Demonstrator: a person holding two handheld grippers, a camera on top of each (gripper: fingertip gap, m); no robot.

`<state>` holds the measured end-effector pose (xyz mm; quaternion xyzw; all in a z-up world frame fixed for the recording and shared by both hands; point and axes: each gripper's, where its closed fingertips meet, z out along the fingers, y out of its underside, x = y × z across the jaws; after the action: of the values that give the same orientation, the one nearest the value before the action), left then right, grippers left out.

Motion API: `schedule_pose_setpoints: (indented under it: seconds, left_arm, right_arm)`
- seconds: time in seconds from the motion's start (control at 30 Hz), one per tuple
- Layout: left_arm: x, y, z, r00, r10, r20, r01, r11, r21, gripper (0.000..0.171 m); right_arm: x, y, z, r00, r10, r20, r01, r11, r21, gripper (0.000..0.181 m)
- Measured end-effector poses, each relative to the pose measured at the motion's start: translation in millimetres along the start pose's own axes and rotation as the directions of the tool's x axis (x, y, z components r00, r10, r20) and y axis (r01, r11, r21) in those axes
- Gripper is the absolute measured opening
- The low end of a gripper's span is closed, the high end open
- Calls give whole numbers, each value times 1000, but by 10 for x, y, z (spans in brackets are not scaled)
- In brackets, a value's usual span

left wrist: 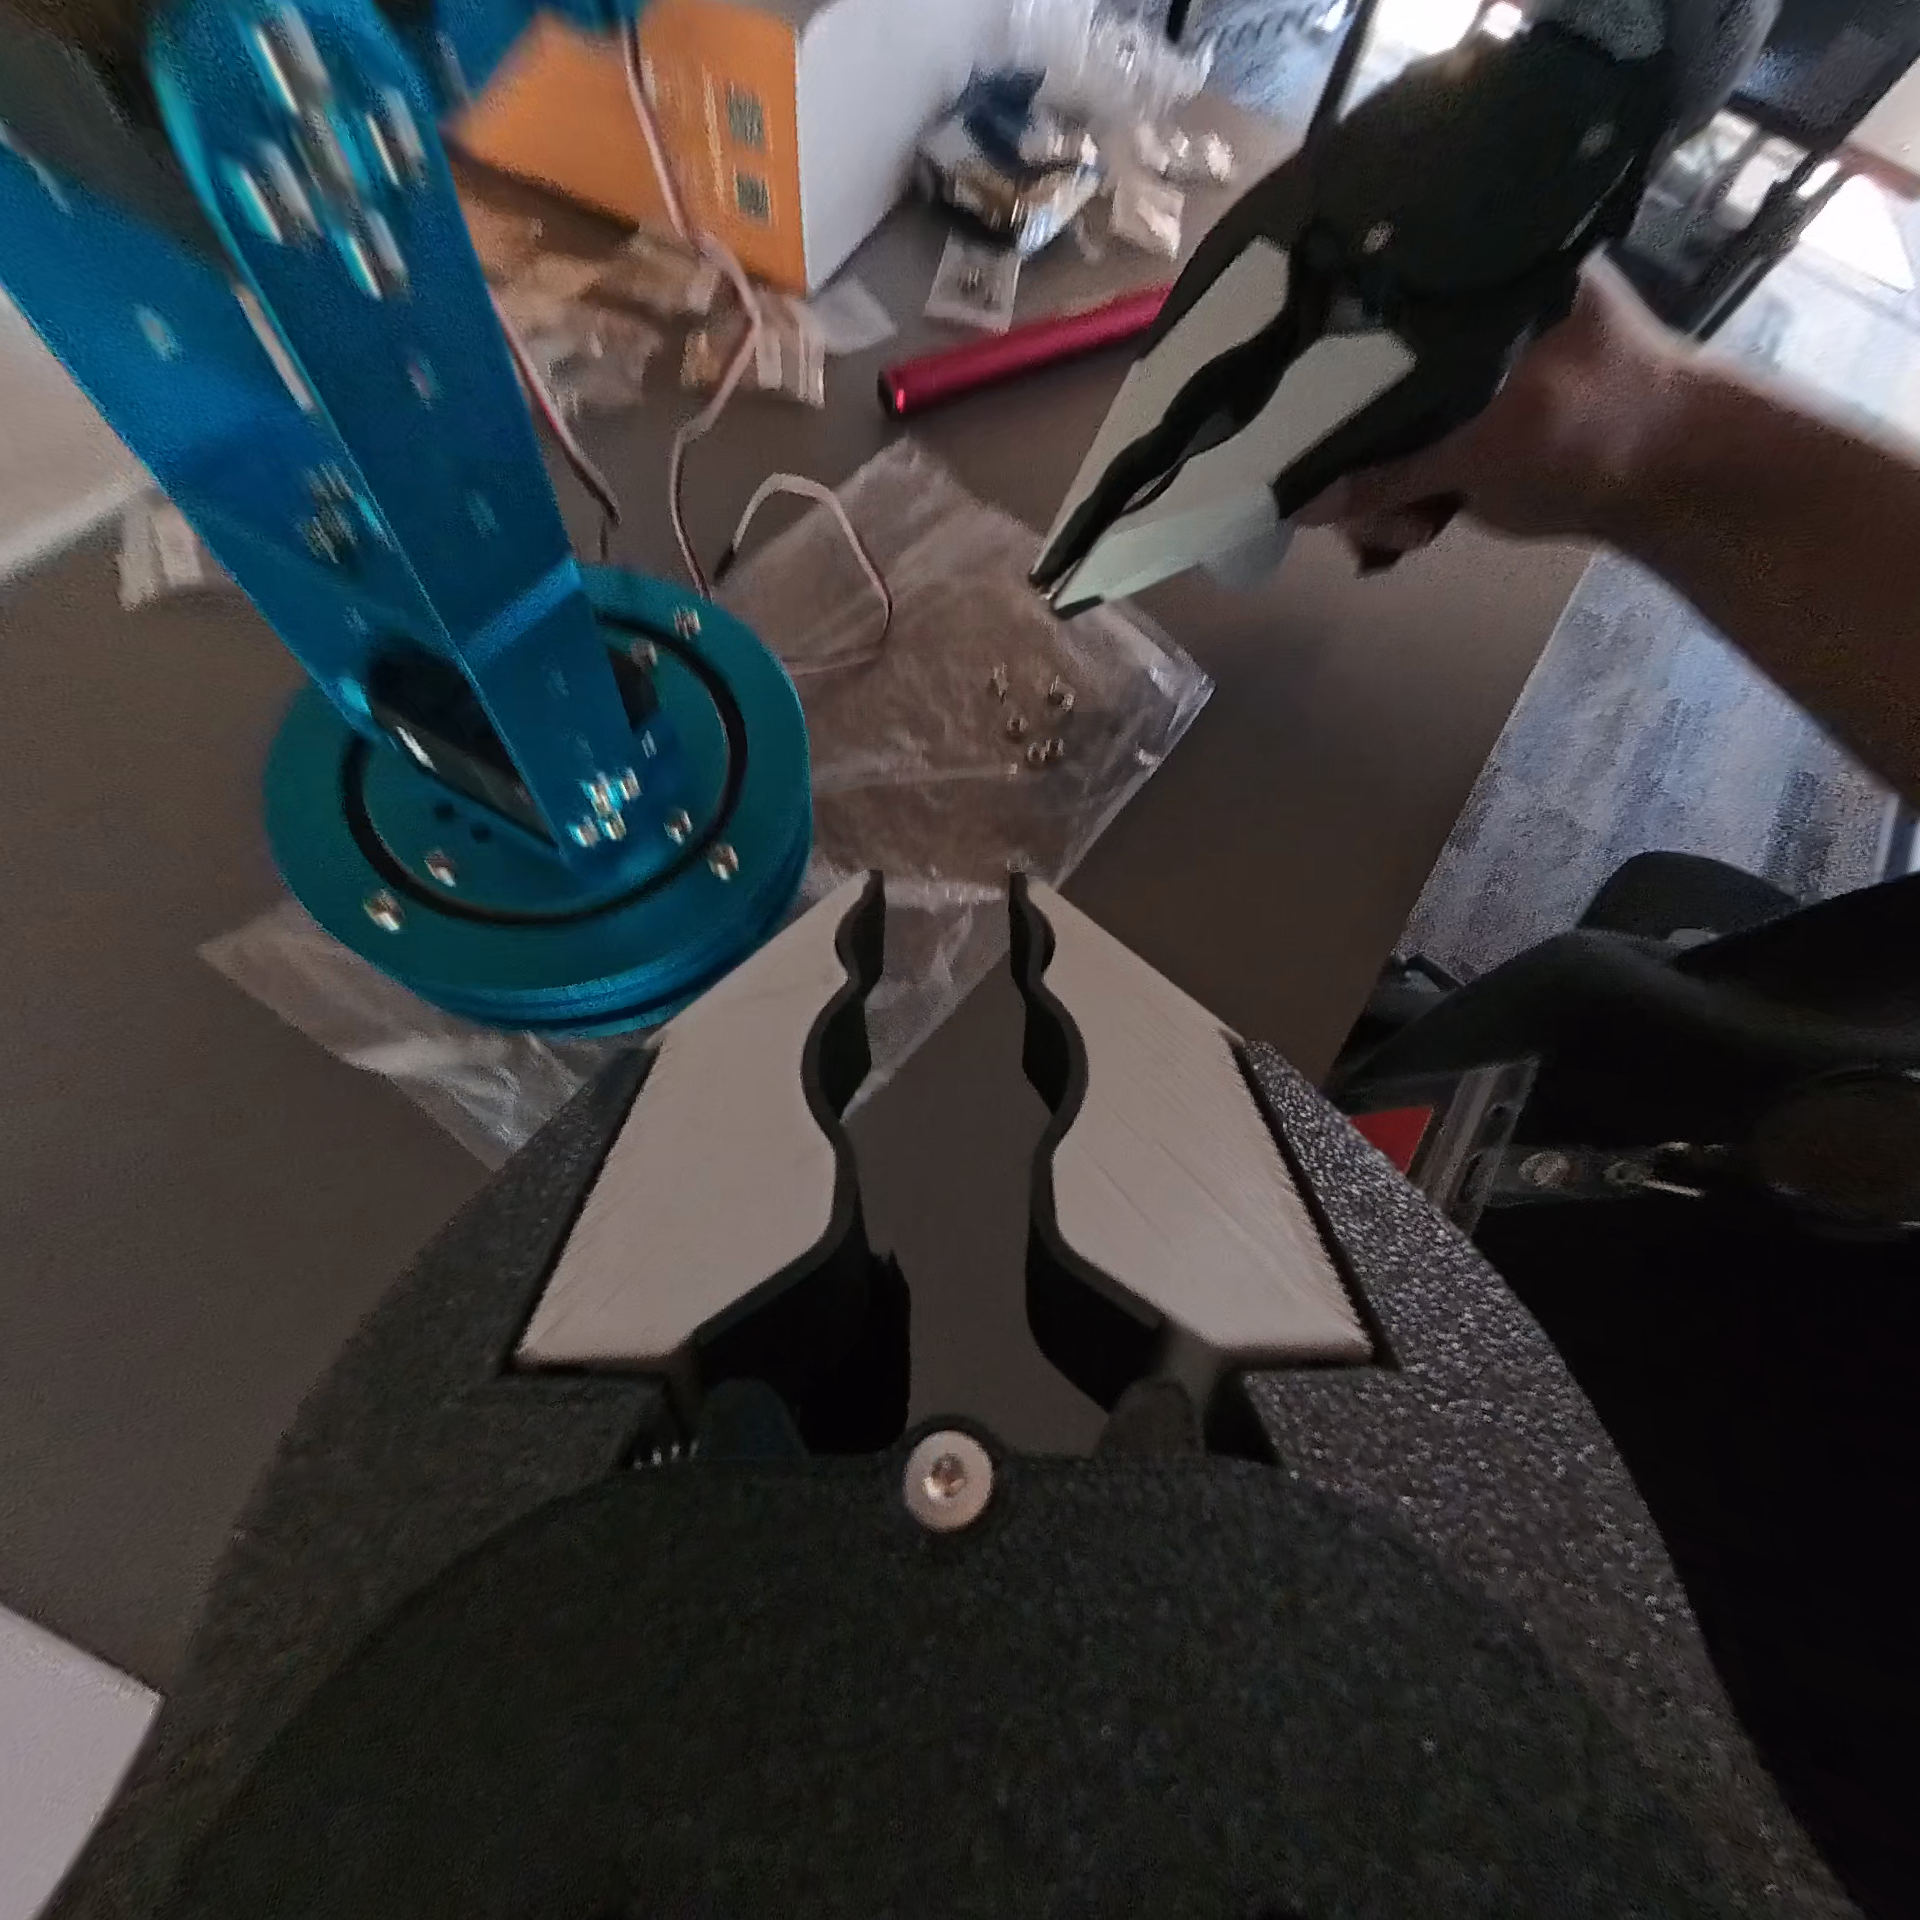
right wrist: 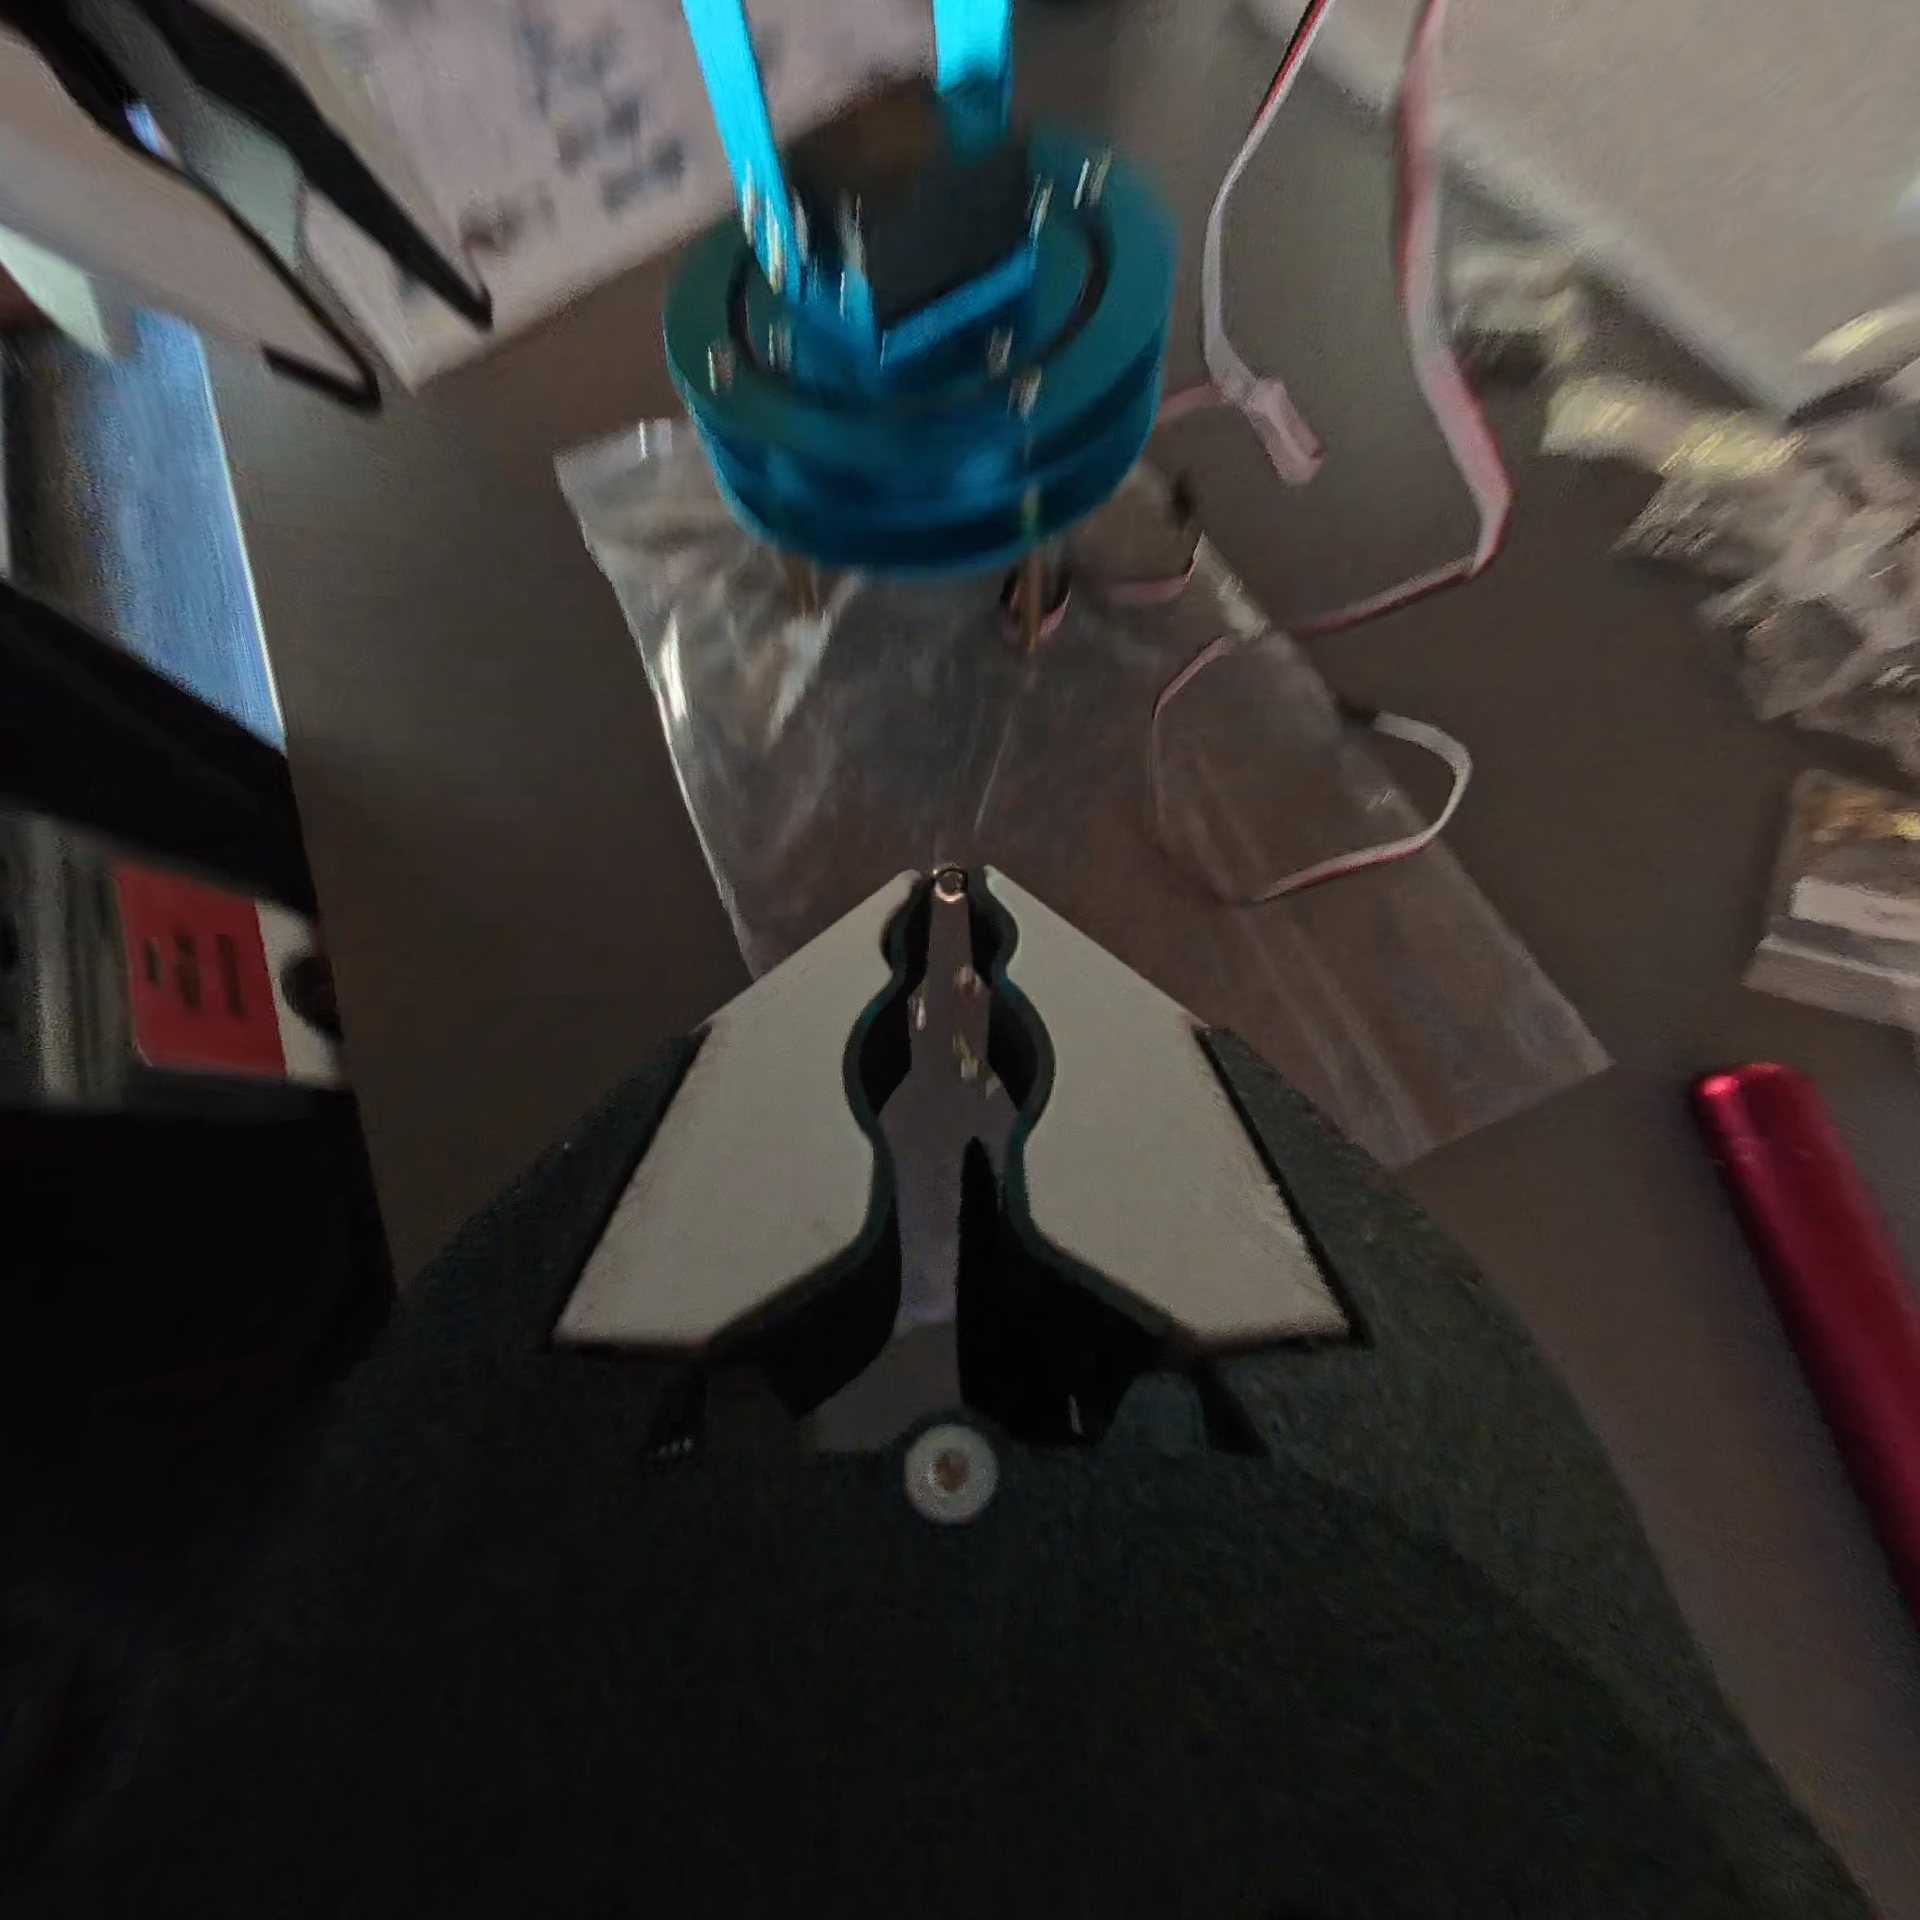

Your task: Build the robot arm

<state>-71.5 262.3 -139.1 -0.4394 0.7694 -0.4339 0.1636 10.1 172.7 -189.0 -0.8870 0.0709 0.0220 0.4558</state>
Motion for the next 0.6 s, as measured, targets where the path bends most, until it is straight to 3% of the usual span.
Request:
schedule_pose_setpoints:
  seconds: [0.1,0.2,0.37,0.5,0.6]
  left_arm:
    - [-56,-462,-232,998,63,-29,-61,996,63,23]
    - [-177,-1010,-507,992,114,-46,-106,984,143,23]
    - [-327,-1784,-704,977,207,-49,-188,950,249,25]
    - [-393,-1912,-467,934,356,-35,-347,925,155,32]
    - [-464,-1870,-276,900,434,-49,-429,899,88,36]
  right_arm:
    - [15,-442,-111,996,73,-46,-59,966,252,6]
    - [12,-849,-254,989,103,-109,-40,880,474,6]
    - [-40,-1363,-498,968,131,-213,61,705,706,6]
    - [-19,-1608,-717,955,186,-232,91,561,823,5]
    - [63,-1666,-757,948,206,-243,100,531,841,5]
